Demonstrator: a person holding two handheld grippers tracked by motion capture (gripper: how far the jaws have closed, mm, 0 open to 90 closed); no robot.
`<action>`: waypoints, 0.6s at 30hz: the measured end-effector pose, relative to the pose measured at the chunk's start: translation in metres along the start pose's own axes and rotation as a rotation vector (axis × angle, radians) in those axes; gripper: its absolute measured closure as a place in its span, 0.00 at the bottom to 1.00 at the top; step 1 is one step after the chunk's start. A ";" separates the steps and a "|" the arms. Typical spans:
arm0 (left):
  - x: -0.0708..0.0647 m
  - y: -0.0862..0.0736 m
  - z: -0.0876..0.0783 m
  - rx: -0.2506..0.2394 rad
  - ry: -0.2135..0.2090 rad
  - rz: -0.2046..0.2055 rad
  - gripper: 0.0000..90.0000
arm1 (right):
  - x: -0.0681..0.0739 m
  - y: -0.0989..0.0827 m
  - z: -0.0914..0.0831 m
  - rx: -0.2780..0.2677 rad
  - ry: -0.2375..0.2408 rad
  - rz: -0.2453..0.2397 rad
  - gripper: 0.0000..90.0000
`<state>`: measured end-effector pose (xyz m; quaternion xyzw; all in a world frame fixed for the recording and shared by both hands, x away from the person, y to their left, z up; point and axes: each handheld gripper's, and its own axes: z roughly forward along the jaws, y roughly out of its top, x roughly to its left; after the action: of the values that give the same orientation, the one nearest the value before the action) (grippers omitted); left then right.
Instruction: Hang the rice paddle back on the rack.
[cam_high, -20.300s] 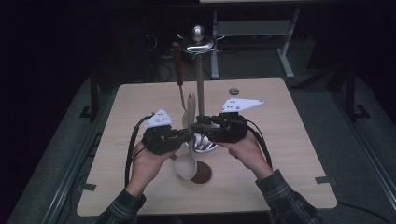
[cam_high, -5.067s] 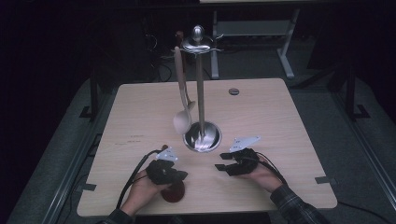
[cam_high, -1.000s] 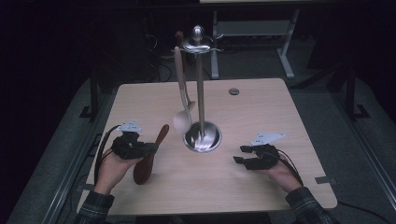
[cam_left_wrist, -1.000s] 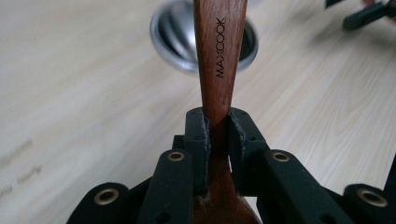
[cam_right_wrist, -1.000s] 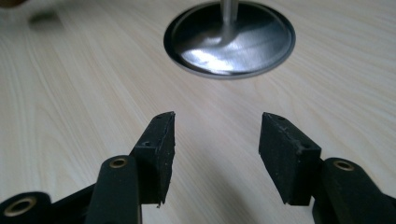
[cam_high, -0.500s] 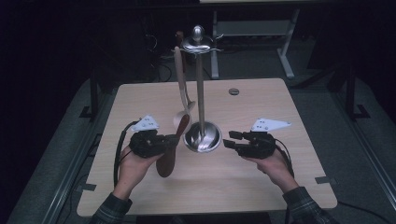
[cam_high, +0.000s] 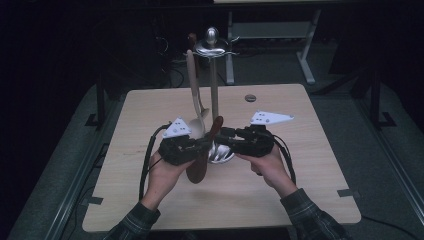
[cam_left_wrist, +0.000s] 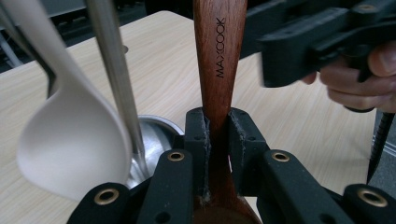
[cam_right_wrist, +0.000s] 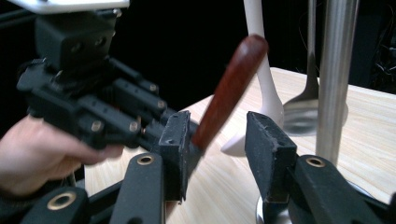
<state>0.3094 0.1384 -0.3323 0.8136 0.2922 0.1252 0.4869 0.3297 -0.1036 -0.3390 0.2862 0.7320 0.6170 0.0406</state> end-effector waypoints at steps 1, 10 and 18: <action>-0.001 0.000 0.001 0.003 0.000 0.000 0.87 | 0.000 0.001 0.002 -0.003 0.000 0.009 0.68; -0.002 0.000 0.004 -0.002 0.007 0.004 0.87 | -0.002 0.000 0.009 -0.009 -0.005 0.042 0.77; -0.002 -0.001 0.006 0.004 0.010 0.020 0.86 | -0.004 0.000 0.011 -0.012 0.019 0.061 0.83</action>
<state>0.3105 0.1333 -0.3366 0.8167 0.2868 0.1337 0.4827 0.3369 -0.0959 -0.3429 0.3024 0.7196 0.6249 0.0166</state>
